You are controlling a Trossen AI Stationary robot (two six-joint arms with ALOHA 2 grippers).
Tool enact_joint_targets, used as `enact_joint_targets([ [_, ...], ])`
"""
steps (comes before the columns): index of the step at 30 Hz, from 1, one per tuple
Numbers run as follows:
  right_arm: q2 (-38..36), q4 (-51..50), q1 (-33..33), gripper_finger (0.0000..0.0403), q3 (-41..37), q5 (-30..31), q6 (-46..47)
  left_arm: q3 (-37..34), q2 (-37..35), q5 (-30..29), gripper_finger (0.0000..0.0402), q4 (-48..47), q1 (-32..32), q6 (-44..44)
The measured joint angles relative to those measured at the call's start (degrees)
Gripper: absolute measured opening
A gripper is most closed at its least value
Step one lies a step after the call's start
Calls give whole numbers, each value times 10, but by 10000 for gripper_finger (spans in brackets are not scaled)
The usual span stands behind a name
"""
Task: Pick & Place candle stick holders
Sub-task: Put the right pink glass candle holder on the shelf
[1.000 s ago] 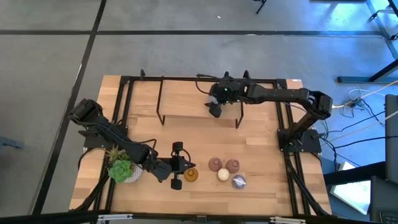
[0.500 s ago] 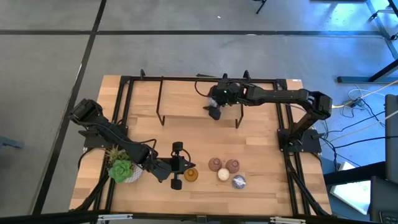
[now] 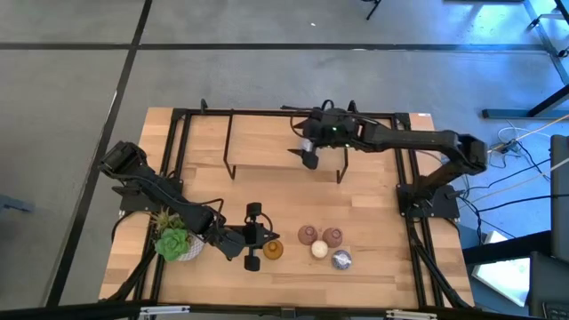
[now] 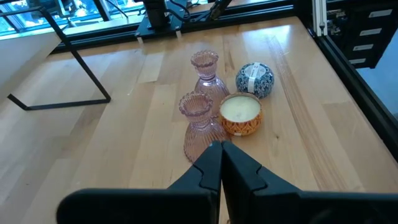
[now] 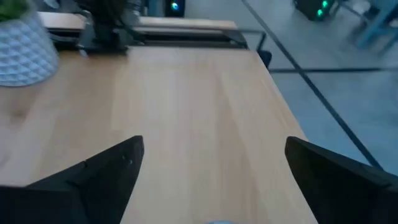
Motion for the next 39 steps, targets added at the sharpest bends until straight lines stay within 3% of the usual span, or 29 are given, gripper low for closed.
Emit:
enact_joint_targets([
  [3, -36, -38, 23, 393, 0, -32, 5, 0, 0, 0, 2, -1, -1, 0],
  [8, -107, -135, 85, 392, 0, -184, -48, 0, 0, 0, 2, -9, -3, -14],
  [12, -162, -140, 171, 392, -32, -198, -51, 0, 0, -2, 2, -14, -6, -22],
  [16, -204, -105, 269, 392, -88, -96, -22, 0, 0, -6, 2, -13, -9, -25],
  [22, -234, 52, 384, 392, -218, 48, 36, 0, 0, -16, 2, -13, -9, -25],
  [31, -239, 103, 421, 392, -332, 133, 175, 0, 0, -16, 2, -12, -1, -20],
  [36, -238, 101, 453, 392, -350, 177, 225, 0, 0, -16, 2, -12, 5, -20],
  [39, -238, 93, 497, 392, -358, 239, 251, 0, 0, -15, 2, -12, 5, -20],
])
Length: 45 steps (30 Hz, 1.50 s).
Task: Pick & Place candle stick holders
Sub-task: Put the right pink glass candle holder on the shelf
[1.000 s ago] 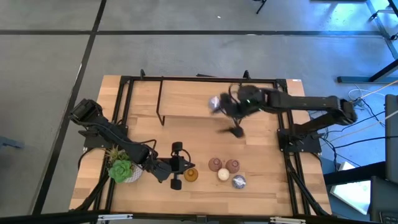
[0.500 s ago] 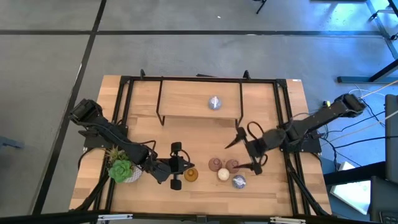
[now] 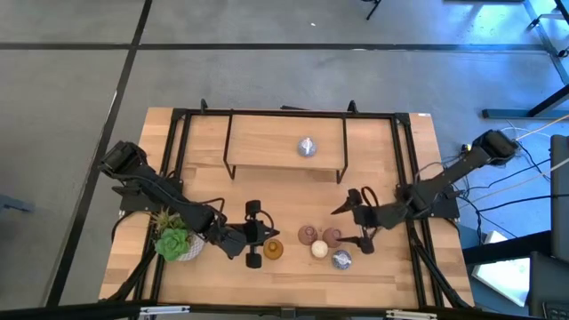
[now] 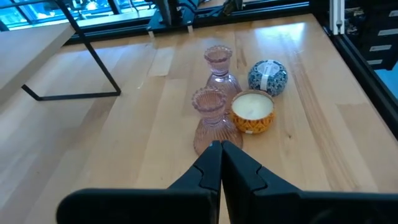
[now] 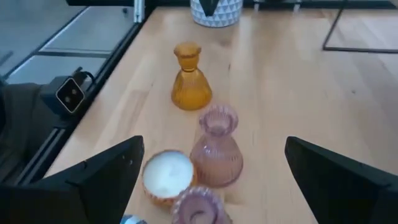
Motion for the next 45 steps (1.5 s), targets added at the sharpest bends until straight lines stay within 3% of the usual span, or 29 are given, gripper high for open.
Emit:
enact_joint_targets([
  [5, 0, -28, 72, 392, -18, 94, 53, 0, 9, 1, 2, 0, 0, 0],
  [11, 1, -24, 133, 392, -34, 116, 86, 0, 15, 4, 2, 2, 8, -5],
  [19, 1, -4, 189, 392, -120, 292, 225, 0, 15, 10, 2, 24, 10, 10],
  [25, 1, 95, 189, 392, -181, 285, 253, 0, 15, 16, 2, 28, 13, 17],
  [32, 5, 135, 183, 392, -183, 274, 268, 0, 15, 16, 2, 29, 14, 17],
  [45, 117, 246, 145, 392, -183, 271, 313, 0, 15, 16, 2, 30, 14, 13],
])
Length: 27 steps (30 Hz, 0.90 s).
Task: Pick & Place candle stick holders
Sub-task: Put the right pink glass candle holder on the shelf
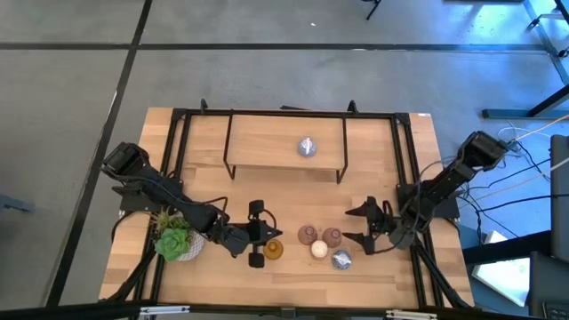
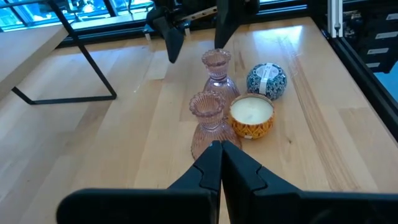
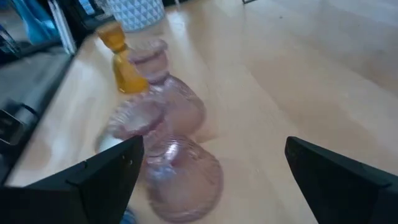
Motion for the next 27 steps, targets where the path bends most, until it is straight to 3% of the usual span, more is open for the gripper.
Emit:
enact_joint_targets([
  [2, 7, 6, -1, 392, 3, -7, -1, 0, 0, 0, 2, 0, 0, 0],
  [8, 24, 8, -5, 393, 14, -104, -30, 0, 0, 0, 2, 0, 0, 2],
  [20, 129, 26, -41, 392, 67, -111, -87, 0, 0, -1, 2, 2, 1, 2],
  [27, 163, 65, -89, 392, 81, -191, -124, 0, 0, -1, 2, 2, 1, 2],
])
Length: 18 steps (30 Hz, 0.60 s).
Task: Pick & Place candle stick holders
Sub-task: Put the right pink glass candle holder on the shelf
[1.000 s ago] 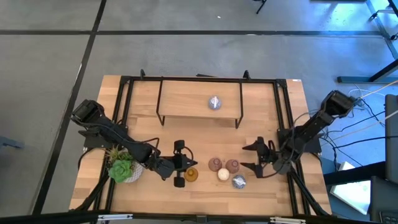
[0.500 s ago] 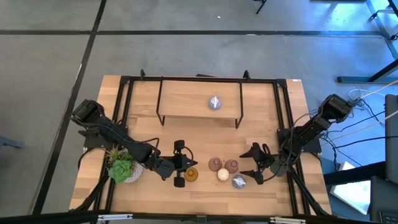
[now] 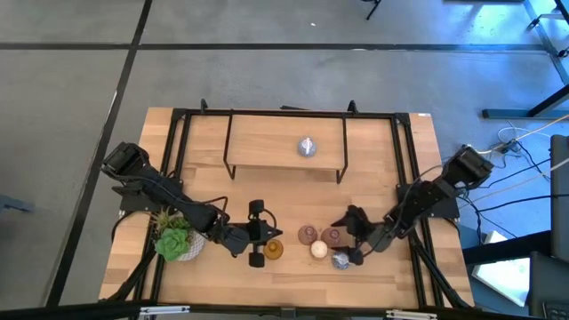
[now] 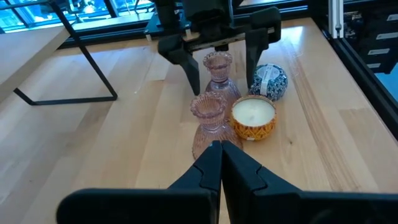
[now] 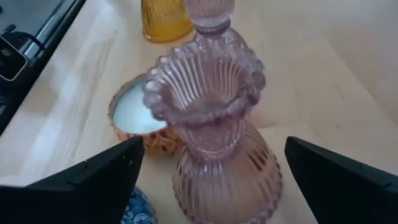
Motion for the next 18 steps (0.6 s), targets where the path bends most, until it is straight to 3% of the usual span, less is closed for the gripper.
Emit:
enact_joint_targets([
  [11, 6, 22, -57, 386, 0, -34, -46, 0, 0, 0, 2, -1, 0, 0],
  [18, 25, 21, -93, 325, 0, -64, -28, 0, 0, 0, 2, -1, 0, 0],
])
